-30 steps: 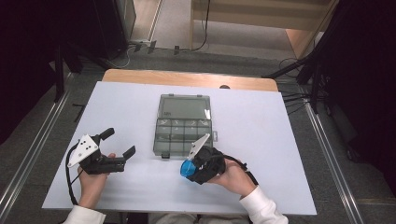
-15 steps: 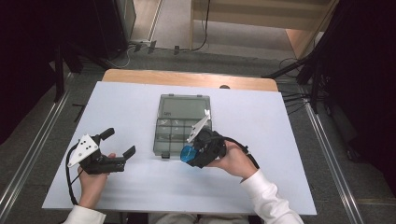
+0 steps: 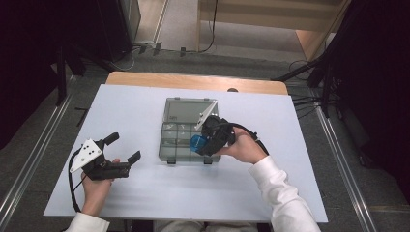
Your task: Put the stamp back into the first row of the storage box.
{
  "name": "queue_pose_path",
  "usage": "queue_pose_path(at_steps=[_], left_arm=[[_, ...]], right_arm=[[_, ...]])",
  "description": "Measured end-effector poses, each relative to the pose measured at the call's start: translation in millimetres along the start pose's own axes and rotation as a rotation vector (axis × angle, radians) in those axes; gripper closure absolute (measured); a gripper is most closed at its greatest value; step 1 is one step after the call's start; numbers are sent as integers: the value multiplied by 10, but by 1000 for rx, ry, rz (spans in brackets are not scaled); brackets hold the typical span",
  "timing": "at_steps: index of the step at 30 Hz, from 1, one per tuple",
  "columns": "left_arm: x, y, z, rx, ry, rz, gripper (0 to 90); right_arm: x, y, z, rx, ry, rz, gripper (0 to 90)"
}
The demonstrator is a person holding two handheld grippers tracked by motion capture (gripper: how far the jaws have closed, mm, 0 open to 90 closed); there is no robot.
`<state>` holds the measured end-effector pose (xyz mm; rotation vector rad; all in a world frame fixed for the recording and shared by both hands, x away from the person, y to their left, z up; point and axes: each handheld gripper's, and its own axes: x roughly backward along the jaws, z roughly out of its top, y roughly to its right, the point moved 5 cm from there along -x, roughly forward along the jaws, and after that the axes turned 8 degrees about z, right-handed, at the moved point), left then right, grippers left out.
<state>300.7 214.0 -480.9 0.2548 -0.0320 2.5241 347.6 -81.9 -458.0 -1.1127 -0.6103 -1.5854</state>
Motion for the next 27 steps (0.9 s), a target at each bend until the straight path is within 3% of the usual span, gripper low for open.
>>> queue_pose_path(at_steps=[13,20,27], left_arm=[[-3,0,1,6,1,-5,0],[5,-11,7,12,9,-3,0],[1,-11,5,22,8,-5,0]], right_arm=[[-50,303,-38,-33,41,-20,419],[-51,564,-138,-63,71,-43,419],[-89,658,-153,-35,97,-50,419]])
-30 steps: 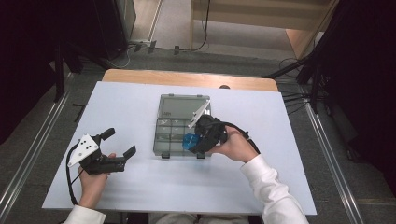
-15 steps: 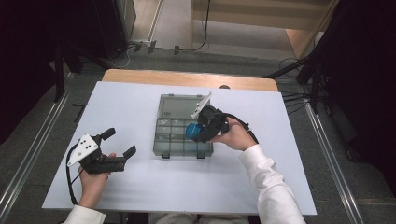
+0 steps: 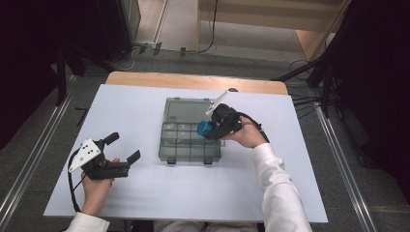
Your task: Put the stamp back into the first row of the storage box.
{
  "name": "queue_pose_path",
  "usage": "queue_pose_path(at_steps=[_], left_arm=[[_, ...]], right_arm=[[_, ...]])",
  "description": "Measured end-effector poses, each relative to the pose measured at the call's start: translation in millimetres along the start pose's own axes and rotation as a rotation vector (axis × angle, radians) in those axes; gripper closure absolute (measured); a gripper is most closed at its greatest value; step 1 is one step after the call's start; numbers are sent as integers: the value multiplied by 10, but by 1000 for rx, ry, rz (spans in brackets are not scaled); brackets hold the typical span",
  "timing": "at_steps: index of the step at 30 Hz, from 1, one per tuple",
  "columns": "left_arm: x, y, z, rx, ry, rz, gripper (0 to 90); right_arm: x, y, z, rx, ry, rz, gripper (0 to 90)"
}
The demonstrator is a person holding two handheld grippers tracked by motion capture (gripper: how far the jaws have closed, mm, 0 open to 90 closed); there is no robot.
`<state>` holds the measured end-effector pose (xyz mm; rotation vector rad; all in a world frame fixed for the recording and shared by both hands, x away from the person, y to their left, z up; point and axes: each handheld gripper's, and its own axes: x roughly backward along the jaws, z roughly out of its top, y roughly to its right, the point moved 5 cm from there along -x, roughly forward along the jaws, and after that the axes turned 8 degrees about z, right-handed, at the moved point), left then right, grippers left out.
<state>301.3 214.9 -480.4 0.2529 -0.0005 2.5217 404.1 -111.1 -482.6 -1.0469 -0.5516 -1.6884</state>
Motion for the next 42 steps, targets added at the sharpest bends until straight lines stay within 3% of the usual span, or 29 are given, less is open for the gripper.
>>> queue_pose_path(at_steps=[12,14,15,17,22,32,36,38,42], left_arm=[[8,-13,2,13,3,-2,0],[12,-20,4,18,8,-3,0],[14,-25,3,23,8,-2,0],[17,-44,3,41,14,-3,0],[26,-59,6,64,24,-5,0],[48,-50,26,57,45,11,0],[54,-61,29,59,48,20,0],[58,-63,29,60,50,20,0],[59,-62,28,61,49,21,0]], right_arm=[[-193,60,72,33,28,-27,408],[-187,93,89,6,58,-25,308],[-137,87,105,-3,104,-10,281],[-77,75,107,-8,126,-4,245],[24,62,77,-21,132,-42,140],[299,-58,30,-78,164,-25,29],[436,-87,-13,-105,179,-66,0],[535,-99,-66,-120,183,-118,0],[634,-131,-125,-135,194,-138,0]])
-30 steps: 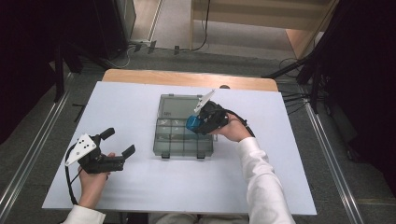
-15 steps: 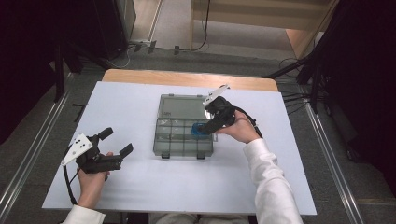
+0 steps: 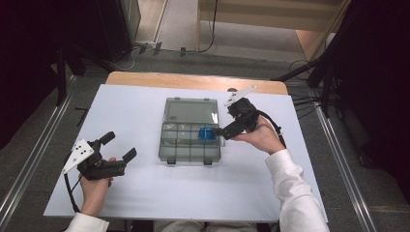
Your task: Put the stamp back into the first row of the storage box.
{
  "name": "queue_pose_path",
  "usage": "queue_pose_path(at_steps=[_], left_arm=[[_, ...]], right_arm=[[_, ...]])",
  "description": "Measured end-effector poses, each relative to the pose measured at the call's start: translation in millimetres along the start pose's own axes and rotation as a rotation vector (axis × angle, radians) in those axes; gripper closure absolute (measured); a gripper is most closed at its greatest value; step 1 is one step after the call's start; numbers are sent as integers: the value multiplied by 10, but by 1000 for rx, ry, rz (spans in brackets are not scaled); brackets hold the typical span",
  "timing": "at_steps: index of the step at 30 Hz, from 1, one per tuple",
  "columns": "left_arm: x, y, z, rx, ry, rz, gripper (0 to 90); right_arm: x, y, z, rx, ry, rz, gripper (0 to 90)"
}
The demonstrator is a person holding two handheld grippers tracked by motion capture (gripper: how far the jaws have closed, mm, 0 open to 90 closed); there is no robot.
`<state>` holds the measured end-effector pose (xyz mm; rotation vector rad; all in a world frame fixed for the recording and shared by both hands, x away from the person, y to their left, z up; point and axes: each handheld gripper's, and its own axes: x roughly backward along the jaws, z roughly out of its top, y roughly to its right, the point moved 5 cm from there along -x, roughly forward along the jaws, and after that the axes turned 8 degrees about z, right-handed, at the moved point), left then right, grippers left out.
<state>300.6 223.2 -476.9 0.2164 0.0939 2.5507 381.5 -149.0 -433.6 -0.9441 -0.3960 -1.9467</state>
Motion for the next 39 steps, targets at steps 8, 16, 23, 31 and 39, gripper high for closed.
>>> queue_pose_path(at_steps=[8,16,23,31,39], left_arm=[[-16,21,-16,9,-12,-17,0],[-16,28,-21,3,-15,-16,0],[-14,37,-28,-1,-23,-17,0],[-7,56,-35,-6,-30,-23,0],[3,56,-40,-5,-32,-24,0]], right_arm=[[245,8,-186,-33,22,-48,0],[435,76,-500,-109,57,-131,0],[598,27,-779,-135,124,-173,0],[775,-103,-1035,-148,224,-258,0],[920,-177,-1167,-159,341,-305,0]])
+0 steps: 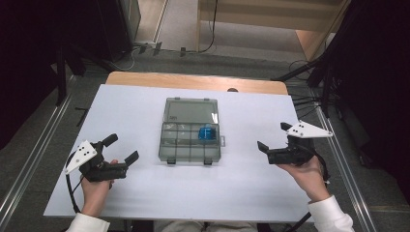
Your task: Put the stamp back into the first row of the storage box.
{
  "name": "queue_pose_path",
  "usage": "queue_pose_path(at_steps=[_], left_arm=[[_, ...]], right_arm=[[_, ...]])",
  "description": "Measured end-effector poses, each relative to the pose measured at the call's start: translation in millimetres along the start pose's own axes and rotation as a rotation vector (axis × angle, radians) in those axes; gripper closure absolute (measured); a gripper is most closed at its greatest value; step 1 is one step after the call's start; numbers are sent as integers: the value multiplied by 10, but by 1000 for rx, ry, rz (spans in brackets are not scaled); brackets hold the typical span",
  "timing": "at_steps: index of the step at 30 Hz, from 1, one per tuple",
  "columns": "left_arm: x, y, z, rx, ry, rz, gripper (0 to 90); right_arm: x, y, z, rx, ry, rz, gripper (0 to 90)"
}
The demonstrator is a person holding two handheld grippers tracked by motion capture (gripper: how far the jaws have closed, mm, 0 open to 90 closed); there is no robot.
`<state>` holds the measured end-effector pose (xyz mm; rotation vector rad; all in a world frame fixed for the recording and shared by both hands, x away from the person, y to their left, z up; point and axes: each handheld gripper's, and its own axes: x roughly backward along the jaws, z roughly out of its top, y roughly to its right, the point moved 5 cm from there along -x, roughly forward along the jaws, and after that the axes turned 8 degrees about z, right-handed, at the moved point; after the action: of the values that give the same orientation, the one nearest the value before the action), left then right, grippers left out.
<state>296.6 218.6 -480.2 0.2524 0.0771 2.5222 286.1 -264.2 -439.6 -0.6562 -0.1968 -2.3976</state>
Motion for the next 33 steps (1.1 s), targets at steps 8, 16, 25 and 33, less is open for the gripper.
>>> queue_pose_path(at_steps=[8,16,25,33], left_arm=[[5,1,-4,4,-3,-2,0],[13,6,-7,0,-8,-2,0],[19,7,-12,5,-10,-4,0],[33,2,-14,11,-8,-3,0]], right_arm=[[44,-10,-297,8,75,-15,0],[74,11,-514,-11,143,-28,0],[5,-10,-790,-33,164,-65,0],[-25,-8,-951,-58,213,-60,0]])
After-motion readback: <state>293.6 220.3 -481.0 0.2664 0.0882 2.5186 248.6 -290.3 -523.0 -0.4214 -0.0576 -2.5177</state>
